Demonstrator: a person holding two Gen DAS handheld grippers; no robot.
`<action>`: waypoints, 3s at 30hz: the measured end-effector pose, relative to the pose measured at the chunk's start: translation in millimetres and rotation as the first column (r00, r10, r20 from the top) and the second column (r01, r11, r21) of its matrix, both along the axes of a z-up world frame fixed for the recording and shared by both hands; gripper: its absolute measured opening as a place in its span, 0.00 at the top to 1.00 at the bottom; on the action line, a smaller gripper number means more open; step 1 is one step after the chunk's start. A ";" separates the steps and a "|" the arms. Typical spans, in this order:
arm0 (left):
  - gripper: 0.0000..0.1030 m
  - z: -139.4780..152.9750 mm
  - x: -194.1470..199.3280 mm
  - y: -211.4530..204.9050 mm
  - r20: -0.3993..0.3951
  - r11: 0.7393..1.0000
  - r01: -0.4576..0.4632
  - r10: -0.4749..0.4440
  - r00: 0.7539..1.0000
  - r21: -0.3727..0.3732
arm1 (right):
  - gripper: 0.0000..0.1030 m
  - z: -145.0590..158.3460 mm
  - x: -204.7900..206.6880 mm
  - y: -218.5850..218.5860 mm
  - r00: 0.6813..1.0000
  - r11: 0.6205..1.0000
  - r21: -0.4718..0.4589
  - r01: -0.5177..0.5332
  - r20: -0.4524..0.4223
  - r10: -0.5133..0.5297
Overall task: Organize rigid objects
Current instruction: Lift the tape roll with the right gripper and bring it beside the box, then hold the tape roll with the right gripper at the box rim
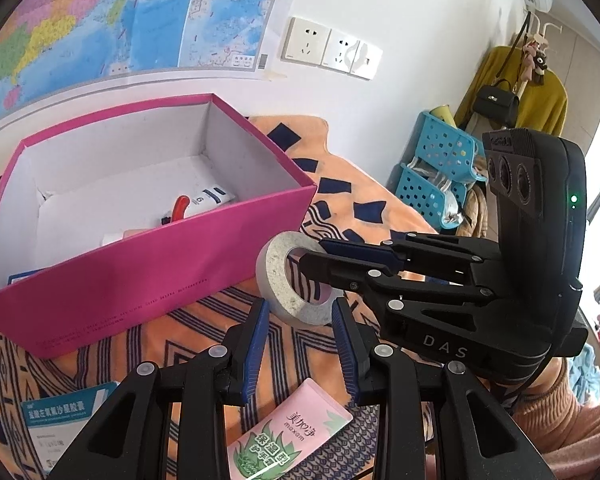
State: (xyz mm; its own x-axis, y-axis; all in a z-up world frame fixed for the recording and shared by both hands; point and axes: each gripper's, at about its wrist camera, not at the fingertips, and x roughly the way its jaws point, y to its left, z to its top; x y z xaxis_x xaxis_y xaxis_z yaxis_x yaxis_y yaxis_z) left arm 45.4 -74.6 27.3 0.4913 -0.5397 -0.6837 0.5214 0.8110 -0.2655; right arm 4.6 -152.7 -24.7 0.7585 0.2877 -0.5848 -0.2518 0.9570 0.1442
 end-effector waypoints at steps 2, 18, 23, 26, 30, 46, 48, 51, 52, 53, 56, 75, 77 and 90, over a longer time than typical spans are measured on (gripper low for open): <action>0.69 1.1 0.5 0.0 0.004 1.000 0.000 0.000 1.000 0.000 | 0.83 0.3 -0.3 0.1 1.000 1.000 0.000 0.001 0.001 -0.001; 0.69 6.9 6.4 -0.8 0.023 1.000 -0.010 0.010 1.000 -0.002 | 0.83 11.4 5.3 -1.4 1.000 1.000 -0.006 -0.003 0.028 0.004; 0.69 7.6 7.4 -1.4 0.029 1.000 -0.011 0.011 1.000 0.000 | 0.83 13.8 7.5 -1.7 0.999 1.000 -0.009 -0.003 0.033 0.004; 0.69 8.1 8.0 -1.3 0.031 1.000 -0.012 0.012 0.999 -0.001 | 0.83 14.3 7.9 -1.7 0.999 1.000 -0.011 -0.003 0.034 0.003; 0.69 8.6 8.2 -1.5 0.034 1.000 -0.011 0.011 0.999 -0.001 | 0.83 14.4 8.1 -2.0 0.999 1.000 -0.008 -0.004 0.033 0.004; 0.69 11.7 10.5 -1.8 0.048 1.000 -0.013 0.013 0.999 0.001 | 0.83 19.0 12.0 -3.1 0.999 1.000 -0.014 -0.005 0.042 0.006; 0.69 11.6 10.0 -1.7 0.048 1.000 -0.013 0.013 0.999 0.002 | 0.83 19.7 12.6 -3.3 0.999 1.000 -0.014 -0.005 0.042 0.006; 0.69 12.7 10.8 -1.7 0.049 1.000 -0.014 0.014 0.999 0.003 | 0.83 19.8 12.5 -3.3 0.999 1.000 -0.014 -0.006 0.043 0.006; 0.69 13.0 10.7 -1.5 0.050 1.000 -0.014 0.014 0.999 0.002 | 0.83 19.7 12.3 -3.2 0.999 1.000 -0.013 -0.006 0.043 0.006; 0.69 13.1 10.8 -1.5 0.050 1.000 -0.015 0.015 0.999 0.002 | 0.83 20.5 12.9 -3.5 0.999 1.000 -0.014 -0.006 0.044 0.007; 0.69 14.1 11.9 -1.6 0.052 1.000 -0.014 0.014 0.999 0.003 | 0.83 22.8 14.1 -4.2 0.999 1.000 -0.014 -0.007 0.047 0.007; 0.69 16.3 14.8 -1.7 0.065 1.000 -0.018 0.018 0.998 0.005 | 0.83 25.8 15.2 -1.5 0.998 1.000 -0.024 -0.006 0.060 0.007; 0.69 16.9 15.4 -1.4 0.068 1.000 -0.019 0.019 0.998 0.005 | 0.83 27.0 16.1 -1.3 0.998 1.000 -0.026 -0.007 0.063 0.008; 0.69 17.7 17.9 -1.0 0.075 1.000 -0.024 0.024 0.997 0.007 | 0.83 27.2 19.6 -0.6 0.998 1.000 -0.028 -0.008 0.066 0.010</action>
